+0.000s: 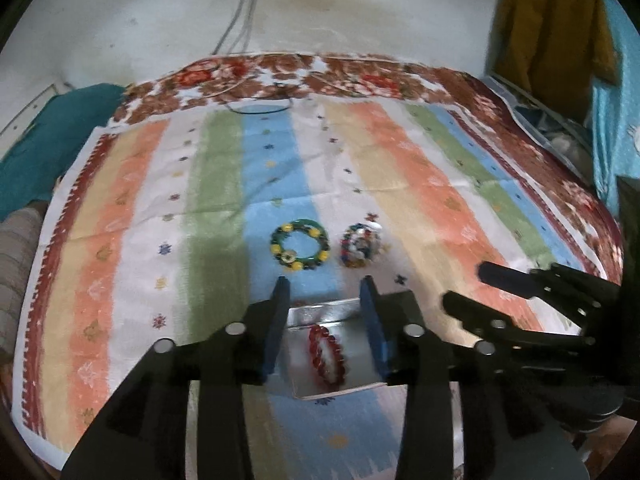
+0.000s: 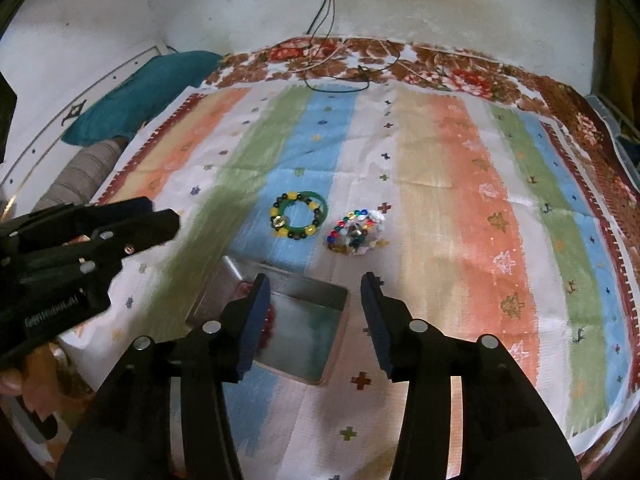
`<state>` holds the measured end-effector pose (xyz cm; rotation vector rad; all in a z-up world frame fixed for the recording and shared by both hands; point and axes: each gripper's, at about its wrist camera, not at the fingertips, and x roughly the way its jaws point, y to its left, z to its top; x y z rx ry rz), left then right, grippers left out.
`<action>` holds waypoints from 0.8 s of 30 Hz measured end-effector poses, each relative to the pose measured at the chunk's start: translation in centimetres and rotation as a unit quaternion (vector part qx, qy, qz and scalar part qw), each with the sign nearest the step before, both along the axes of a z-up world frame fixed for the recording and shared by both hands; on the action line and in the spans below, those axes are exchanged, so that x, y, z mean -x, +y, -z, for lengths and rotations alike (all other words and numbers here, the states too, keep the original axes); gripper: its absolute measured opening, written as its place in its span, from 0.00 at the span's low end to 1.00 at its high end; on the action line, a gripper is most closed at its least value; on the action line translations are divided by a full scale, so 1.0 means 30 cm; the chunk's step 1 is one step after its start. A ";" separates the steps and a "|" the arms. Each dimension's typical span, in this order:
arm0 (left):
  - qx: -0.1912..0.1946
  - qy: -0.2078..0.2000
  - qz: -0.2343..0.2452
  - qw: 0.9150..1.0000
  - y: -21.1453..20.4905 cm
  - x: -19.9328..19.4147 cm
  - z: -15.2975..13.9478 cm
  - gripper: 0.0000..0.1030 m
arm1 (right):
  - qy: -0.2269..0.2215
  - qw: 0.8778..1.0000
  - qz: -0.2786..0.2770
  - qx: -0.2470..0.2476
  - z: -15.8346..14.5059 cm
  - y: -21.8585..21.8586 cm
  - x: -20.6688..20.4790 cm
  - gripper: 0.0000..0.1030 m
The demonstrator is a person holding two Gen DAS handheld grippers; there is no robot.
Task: Organize jewelry
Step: 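Carry both bracelets over the silver tin and open both tools, then move both tools back toward the green bangle and multicolour bracelet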
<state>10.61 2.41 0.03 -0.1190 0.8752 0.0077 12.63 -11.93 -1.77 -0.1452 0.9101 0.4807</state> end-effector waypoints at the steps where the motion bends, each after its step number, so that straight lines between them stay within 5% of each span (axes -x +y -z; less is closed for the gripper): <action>1: -0.002 0.002 -0.009 1.000 0.012 -0.002 0.002 0.42 | 0.002 1.000 0.003 0.002 0.002 -0.005 -0.006 0.46; 7: 0.016 0.017 -0.044 0.999 0.073 -0.045 0.021 0.59 | 0.016 1.000 0.022 0.000 0.015 -0.041 -0.061 0.52; 13: 0.035 0.045 -0.068 0.996 0.129 -0.110 0.072 0.62 | 0.028 0.999 0.039 -0.003 0.027 -0.068 -0.123 0.58; 19: 0.004 0.063 -0.068 0.996 0.134 -0.168 0.120 0.65 | 0.035 0.999 0.034 0.010 0.048 -0.051 -0.164 0.70; 24: 0.015 0.083 -0.062 0.994 0.136 -0.210 0.162 0.66 | 0.042 0.998 0.039 0.020 0.072 -0.039 -0.205 0.76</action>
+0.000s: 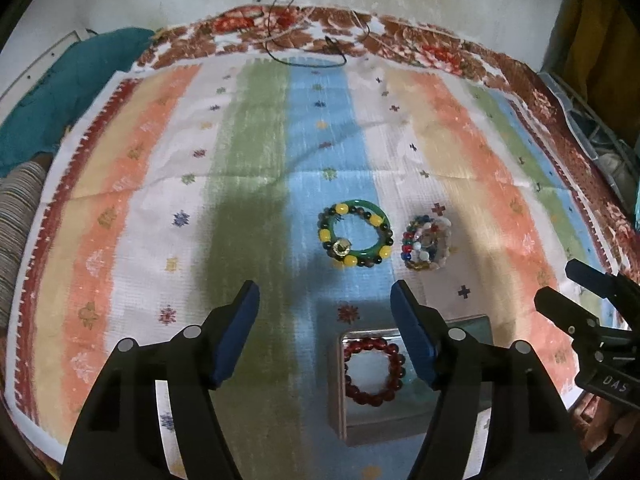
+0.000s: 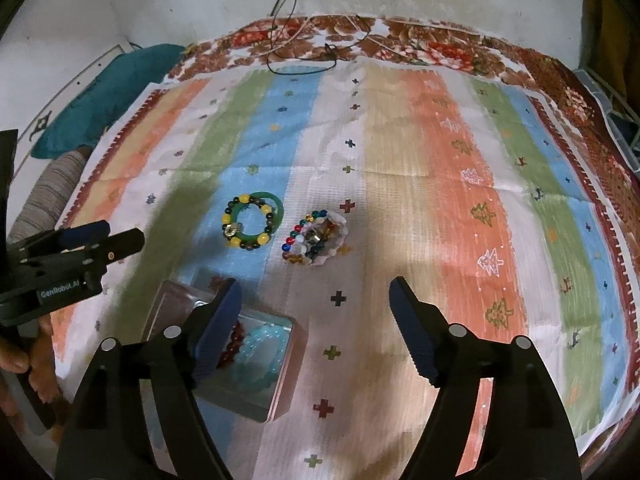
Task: Organize jewelry
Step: 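Move both tools back toward the green bangle and multicolour bracelet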
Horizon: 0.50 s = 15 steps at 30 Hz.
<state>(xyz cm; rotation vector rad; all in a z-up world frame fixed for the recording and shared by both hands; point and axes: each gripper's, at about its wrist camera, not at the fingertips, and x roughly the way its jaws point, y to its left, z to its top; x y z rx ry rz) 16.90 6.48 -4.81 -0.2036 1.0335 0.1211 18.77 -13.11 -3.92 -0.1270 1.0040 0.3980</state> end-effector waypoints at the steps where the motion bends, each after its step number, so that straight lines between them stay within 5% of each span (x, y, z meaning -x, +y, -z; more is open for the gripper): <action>1: 0.001 0.002 0.000 1.000 -0.003 -0.009 0.006 0.66 | 0.004 1.000 0.002 0.002 0.008 0.001 -0.011 0.76; 15: 0.013 0.034 -0.004 0.999 -0.009 -0.114 0.098 0.67 | 0.026 0.999 0.027 0.010 0.079 -0.007 -0.135 0.76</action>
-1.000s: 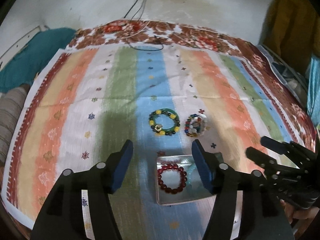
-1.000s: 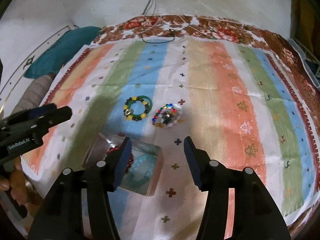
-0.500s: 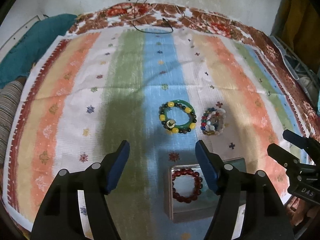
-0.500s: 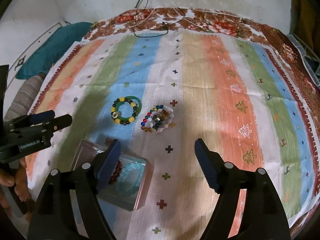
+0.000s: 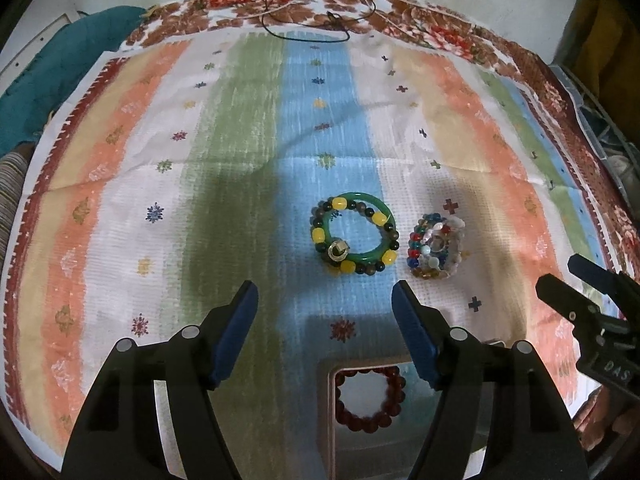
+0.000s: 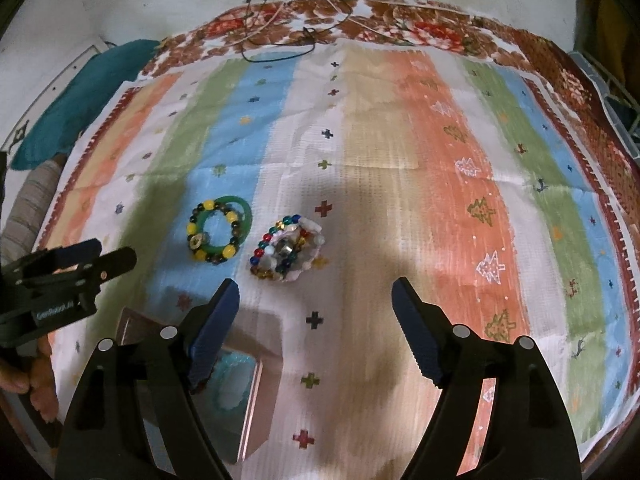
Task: Organize jewelry
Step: 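Move both tools back toward the green bangle and multicolour bracelet, then grasp the small gold ring with left tool while right tool grasps the white bead bracelet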
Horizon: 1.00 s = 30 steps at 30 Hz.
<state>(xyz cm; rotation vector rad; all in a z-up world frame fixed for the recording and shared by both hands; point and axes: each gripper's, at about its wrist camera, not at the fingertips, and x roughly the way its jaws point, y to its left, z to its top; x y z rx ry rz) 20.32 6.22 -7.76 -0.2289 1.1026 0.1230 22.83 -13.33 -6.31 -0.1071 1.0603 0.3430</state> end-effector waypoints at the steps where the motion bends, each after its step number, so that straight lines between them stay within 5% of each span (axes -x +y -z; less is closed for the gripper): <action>1: 0.000 0.001 0.002 1.000 -0.002 -0.005 0.002 0.67 | 0.003 1.000 0.001 -0.001 0.008 0.000 -0.011 0.76; 30: 0.019 0.051 0.023 0.998 0.004 -0.163 0.150 0.68 | 0.052 0.999 -0.006 0.011 0.165 0.067 -0.153 0.76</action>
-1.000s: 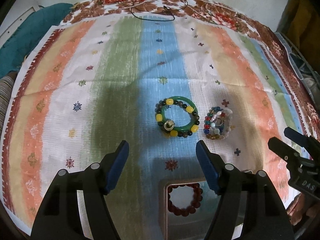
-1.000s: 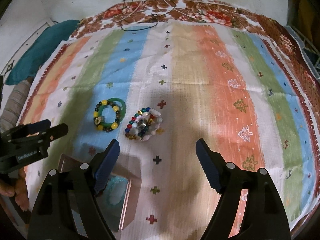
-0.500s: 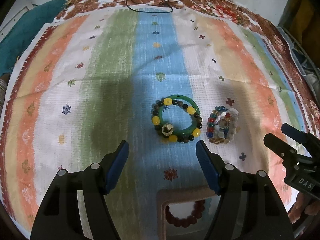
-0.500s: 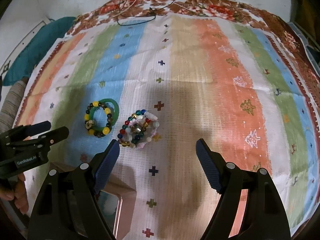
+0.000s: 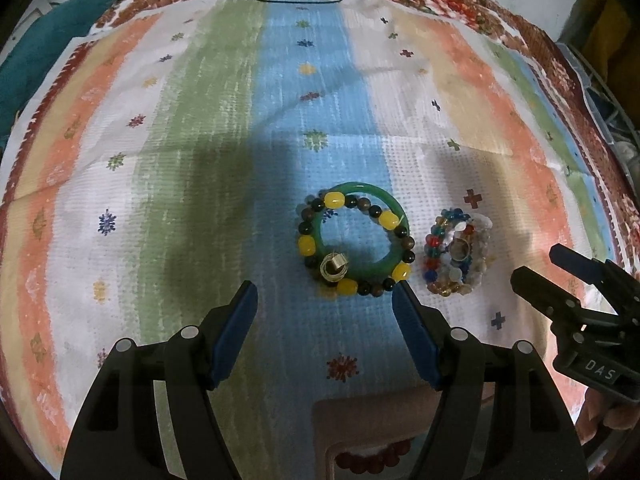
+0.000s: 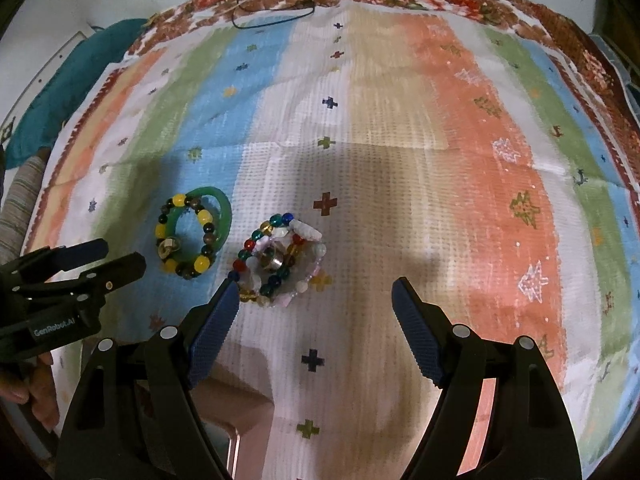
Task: Organize jewelry
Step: 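Grasp the small gold ring with left tool while right tool grasps the white bead bracelet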
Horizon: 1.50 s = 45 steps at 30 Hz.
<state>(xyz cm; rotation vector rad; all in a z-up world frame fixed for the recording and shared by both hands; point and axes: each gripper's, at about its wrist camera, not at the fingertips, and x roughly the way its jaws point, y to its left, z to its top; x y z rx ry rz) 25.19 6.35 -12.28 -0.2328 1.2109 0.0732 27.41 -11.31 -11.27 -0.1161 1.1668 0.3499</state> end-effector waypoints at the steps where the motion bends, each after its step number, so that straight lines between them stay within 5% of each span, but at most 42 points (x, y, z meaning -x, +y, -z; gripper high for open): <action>1: 0.001 0.001 0.001 1.000 -0.001 -0.005 0.003 0.68 | 0.001 1.000 0.002 0.006 0.004 0.003 -0.004 0.76; 14: 0.010 0.014 0.013 1.000 0.000 -0.044 0.043 0.66 | 0.014 1.000 -0.004 0.010 0.040 0.034 -0.051 0.76; 18: 0.045 0.022 0.012 0.999 0.011 -0.058 0.059 0.59 | 0.015 1.000 -0.012 0.018 0.048 0.052 -0.058 0.76; 26: 0.037 0.026 0.032 0.998 -0.021 -0.080 0.075 0.47 | 0.016 0.999 -0.018 0.022 0.061 0.066 -0.082 0.76; 30: 0.029 0.031 0.047 0.998 -0.045 -0.094 0.087 0.38 | 0.020 0.999 -0.023 0.024 0.073 0.080 -0.094 0.66; 35: 0.015 0.031 0.046 0.998 -0.052 -0.106 0.093 0.38 | 0.026 0.999 -0.028 0.025 0.095 0.093 -0.110 0.61; 45: 0.004 0.030 0.045 0.999 -0.035 -0.109 0.105 0.34 | 0.042 0.999 -0.030 0.008 0.122 0.098 -0.125 0.34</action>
